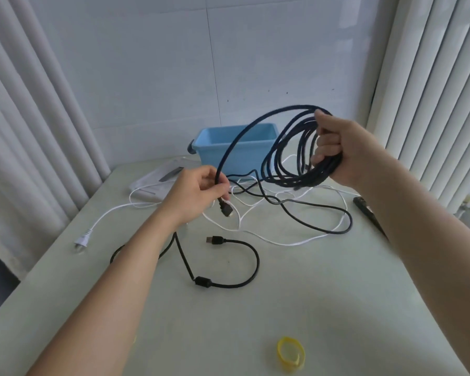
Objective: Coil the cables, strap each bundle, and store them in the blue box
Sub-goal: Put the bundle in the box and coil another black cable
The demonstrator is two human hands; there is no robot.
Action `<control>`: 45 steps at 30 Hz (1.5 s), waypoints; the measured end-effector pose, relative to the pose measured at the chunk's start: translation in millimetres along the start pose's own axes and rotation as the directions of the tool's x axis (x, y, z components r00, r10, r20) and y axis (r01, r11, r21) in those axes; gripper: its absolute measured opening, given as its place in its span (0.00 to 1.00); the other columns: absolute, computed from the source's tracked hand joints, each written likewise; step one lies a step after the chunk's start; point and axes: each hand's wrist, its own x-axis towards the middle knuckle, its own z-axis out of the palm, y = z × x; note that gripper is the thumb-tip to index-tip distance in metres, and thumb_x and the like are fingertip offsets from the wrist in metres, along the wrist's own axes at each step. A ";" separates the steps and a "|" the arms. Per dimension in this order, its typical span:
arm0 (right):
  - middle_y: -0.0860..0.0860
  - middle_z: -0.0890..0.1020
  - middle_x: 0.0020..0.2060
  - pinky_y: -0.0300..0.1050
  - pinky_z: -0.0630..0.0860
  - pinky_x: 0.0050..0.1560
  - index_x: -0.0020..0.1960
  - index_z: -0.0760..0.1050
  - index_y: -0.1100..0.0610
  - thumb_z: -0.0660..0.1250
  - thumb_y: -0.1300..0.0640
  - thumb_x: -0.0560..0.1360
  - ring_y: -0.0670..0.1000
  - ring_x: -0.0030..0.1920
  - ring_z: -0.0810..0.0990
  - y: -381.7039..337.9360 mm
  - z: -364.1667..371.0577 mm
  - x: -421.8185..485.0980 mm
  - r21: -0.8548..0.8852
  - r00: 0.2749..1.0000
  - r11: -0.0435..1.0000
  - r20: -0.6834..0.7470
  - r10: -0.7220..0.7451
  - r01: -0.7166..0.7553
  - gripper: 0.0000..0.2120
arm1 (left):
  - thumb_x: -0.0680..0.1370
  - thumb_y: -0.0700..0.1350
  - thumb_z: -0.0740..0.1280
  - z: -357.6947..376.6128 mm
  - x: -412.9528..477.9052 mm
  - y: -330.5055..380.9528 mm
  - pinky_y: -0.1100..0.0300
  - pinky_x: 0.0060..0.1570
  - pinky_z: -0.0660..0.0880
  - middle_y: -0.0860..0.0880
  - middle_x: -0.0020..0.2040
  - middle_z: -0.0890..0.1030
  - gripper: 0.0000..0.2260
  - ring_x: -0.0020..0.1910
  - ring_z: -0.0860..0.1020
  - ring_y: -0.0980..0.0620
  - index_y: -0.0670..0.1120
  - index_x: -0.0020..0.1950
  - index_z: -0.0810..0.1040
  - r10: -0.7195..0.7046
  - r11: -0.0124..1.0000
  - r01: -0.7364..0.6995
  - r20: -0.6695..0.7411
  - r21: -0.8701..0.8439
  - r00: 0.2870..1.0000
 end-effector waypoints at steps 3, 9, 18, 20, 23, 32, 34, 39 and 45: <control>0.43 0.59 0.21 0.36 0.65 0.25 0.34 0.66 0.53 0.65 0.50 0.80 0.43 0.19 0.59 -0.5 -1.8 0.8 0.246 0.995 0.965 0.047 0.083 -0.092 0.18 | 0.82 0.41 0.65 7.2 1.9 -9.1 0.60 0.58 0.77 0.52 0.43 0.87 0.05 0.48 0.84 0.56 0.45 0.50 0.80 -0.004 0.999 0.004 -0.010 -0.045 1.000; 0.43 0.59 0.21 0.36 0.65 0.24 0.36 0.66 0.53 0.65 0.48 0.81 0.43 0.19 0.60 7.6 5.6 1.2 0.449 0.995 0.889 0.063 0.072 -0.093 0.18 | 0.84 0.41 0.61 21.5 6.3 -11.8 0.70 0.44 0.74 0.52 0.38 0.83 0.08 0.40 0.81 0.62 0.48 0.54 0.79 -0.009 0.995 -0.015 -0.247 -0.096 0.969; 0.51 0.69 0.23 0.48 0.70 0.30 0.39 0.70 0.57 0.66 0.49 0.80 0.51 0.23 0.67 27.1 52.5 -33.7 -0.231 0.835 0.804 0.200 -0.512 0.548 0.16 | 0.83 0.43 0.63 33.6 -3.6 18.8 0.64 0.22 0.65 0.49 0.30 0.78 0.07 0.22 0.70 0.53 0.46 0.55 0.81 -0.213 0.964 0.195 -0.085 -0.183 0.973; 0.54 0.72 0.25 0.50 0.73 0.30 0.40 0.71 0.59 0.67 0.52 0.80 0.53 0.25 0.71 33.8 54.8 -37.7 -0.473 0.710 0.539 0.345 -0.614 0.696 0.14 | 0.82 0.42 0.65 30.8 -9.9 25.7 0.65 0.25 0.66 0.51 0.29 0.78 0.08 0.24 0.68 0.53 0.47 0.56 0.83 -0.211 0.973 0.219 0.110 -0.072 0.971; 0.43 0.74 0.31 0.43 0.74 0.36 0.49 0.73 0.53 0.70 0.48 0.77 0.45 0.32 0.74 41.1 50.8 -34.7 -0.717 0.696 0.237 0.451 -0.559 0.655 0.11 | 0.80 0.40 0.67 25.6 -19.4 39.9 0.62 0.36 0.70 0.52 0.32 0.79 0.11 0.32 0.72 0.52 0.48 0.61 0.82 -0.168 0.985 0.147 0.357 0.086 0.919; 0.51 0.80 0.32 0.34 0.70 0.34 0.45 0.76 0.60 0.64 0.49 0.81 0.42 0.31 0.75 56.8 32.5 -24.0 -0.765 0.817 0.366 0.576 0.019 0.531 0.15 | 0.77 0.41 0.72 -0.4 -18.9 44.8 0.62 0.32 0.66 0.55 0.30 0.78 0.06 0.30 0.69 0.56 0.39 0.51 0.86 0.052 0.997 -0.035 0.293 -0.061 0.955; 0.54 0.80 0.31 0.36 0.71 0.35 0.44 0.75 0.63 0.61 0.46 0.81 0.47 0.32 0.76 56.6 30.3 -25.5 -0.704 0.780 0.509 0.619 0.097 0.495 0.20 | 0.74 0.45 0.76 -4.5 -15.5 41.7 0.65 0.33 0.69 0.52 0.32 0.82 0.07 0.30 0.73 0.58 0.42 0.45 0.87 0.131 0.991 -0.128 0.127 -0.033 0.983; 0.45 0.72 0.29 0.38 0.69 0.34 0.39 0.73 0.55 0.73 0.60 0.75 0.46 0.30 0.70 56.7 30.2 -22.1 -0.603 0.741 0.655 0.664 0.096 0.456 0.10 | 0.70 0.55 0.79 6.3 -10.7 36.0 0.50 0.39 0.78 0.53 0.36 0.85 0.10 0.35 0.81 0.51 0.50 0.42 0.87 0.332 0.932 -0.313 -0.084 0.181 0.940; 0.51 0.67 0.24 0.40 0.67 0.32 0.37 0.72 0.59 0.68 0.67 0.71 0.50 0.27 0.65 49.6 27.4 -20.6 -0.468 0.757 0.814 0.651 0.057 0.343 0.08 | 0.66 0.56 0.79 30.1 -13.3 40.8 0.50 0.52 0.81 0.47 0.52 0.81 0.17 0.50 0.83 0.50 0.51 0.48 0.79 0.390 0.916 -0.401 -0.244 0.005 0.888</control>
